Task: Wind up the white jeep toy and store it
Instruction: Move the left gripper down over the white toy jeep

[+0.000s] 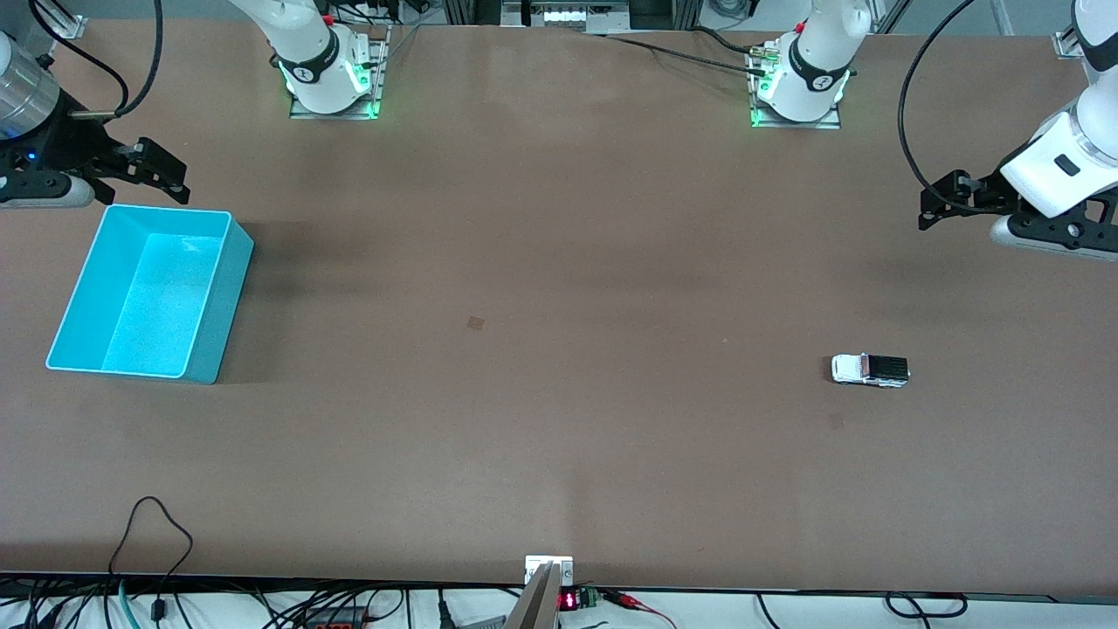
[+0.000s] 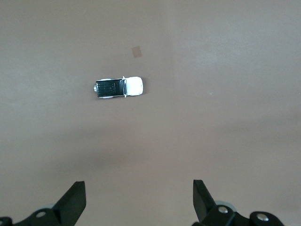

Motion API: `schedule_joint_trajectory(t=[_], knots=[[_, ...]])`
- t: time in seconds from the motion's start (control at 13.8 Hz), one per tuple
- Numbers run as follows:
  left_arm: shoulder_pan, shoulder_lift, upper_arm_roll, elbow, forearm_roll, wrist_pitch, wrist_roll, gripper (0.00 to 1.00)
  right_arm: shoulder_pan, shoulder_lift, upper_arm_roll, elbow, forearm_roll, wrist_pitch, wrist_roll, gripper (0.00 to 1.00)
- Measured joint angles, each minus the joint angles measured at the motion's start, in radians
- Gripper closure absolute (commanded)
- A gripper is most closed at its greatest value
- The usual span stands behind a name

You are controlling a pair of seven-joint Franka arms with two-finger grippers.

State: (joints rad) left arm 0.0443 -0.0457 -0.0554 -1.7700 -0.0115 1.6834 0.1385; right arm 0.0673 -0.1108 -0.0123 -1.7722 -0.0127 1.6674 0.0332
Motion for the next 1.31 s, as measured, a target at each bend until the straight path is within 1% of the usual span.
schedule_joint_trajectory(t=[0.51,1.16,1.31], knots=[[0.000,0.001,0.000,0.002,0.000,-0.003,0.000,0.00,0.000,0.000,0.000,0.000,0.000,0.000,0.000,0.00],[0.002,0.058,0.003,0.022,0.001,-0.152,0.007,0.00,0.000,0.000,-0.001,0.000,0.000,0.000,0.000,0.00],[0.004,0.080,0.003,0.022,0.003,-0.175,0.053,0.00,0.000,0.000,-0.001,0.000,0.000,0.000,0.000,0.00]])
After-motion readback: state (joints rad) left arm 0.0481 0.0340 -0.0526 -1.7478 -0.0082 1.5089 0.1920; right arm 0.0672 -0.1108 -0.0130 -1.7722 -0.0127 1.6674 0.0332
